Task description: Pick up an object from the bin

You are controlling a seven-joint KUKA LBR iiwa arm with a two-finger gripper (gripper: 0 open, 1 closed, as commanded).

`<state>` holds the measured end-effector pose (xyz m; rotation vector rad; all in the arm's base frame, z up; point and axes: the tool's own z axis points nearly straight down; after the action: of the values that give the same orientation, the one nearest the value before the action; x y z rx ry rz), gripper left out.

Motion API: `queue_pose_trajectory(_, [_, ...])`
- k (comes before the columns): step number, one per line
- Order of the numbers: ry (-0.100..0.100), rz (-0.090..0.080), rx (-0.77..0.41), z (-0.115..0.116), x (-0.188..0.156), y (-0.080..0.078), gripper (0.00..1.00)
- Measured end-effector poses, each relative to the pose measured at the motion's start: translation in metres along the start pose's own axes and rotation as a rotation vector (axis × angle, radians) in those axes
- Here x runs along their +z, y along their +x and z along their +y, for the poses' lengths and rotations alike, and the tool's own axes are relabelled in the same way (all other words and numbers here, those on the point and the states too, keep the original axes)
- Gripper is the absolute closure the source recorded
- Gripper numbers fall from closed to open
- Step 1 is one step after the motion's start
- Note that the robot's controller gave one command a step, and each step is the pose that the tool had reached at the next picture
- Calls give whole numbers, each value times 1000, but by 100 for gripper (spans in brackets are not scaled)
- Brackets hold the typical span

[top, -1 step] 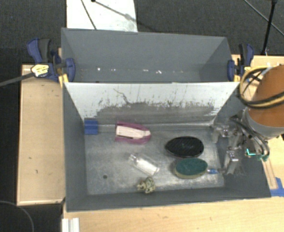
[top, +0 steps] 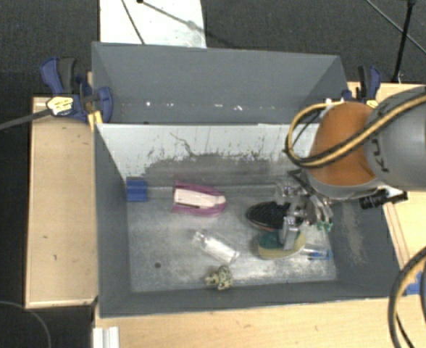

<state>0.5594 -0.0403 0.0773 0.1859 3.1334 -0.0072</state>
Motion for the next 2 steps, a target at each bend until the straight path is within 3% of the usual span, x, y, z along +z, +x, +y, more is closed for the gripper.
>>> queue_pose_trajectory(1, [-1, -4, -2, -1, -3, -1, 100])
queue_pose_trajectory(2, [-3, -9, -26, -32, -153, 7, 100])
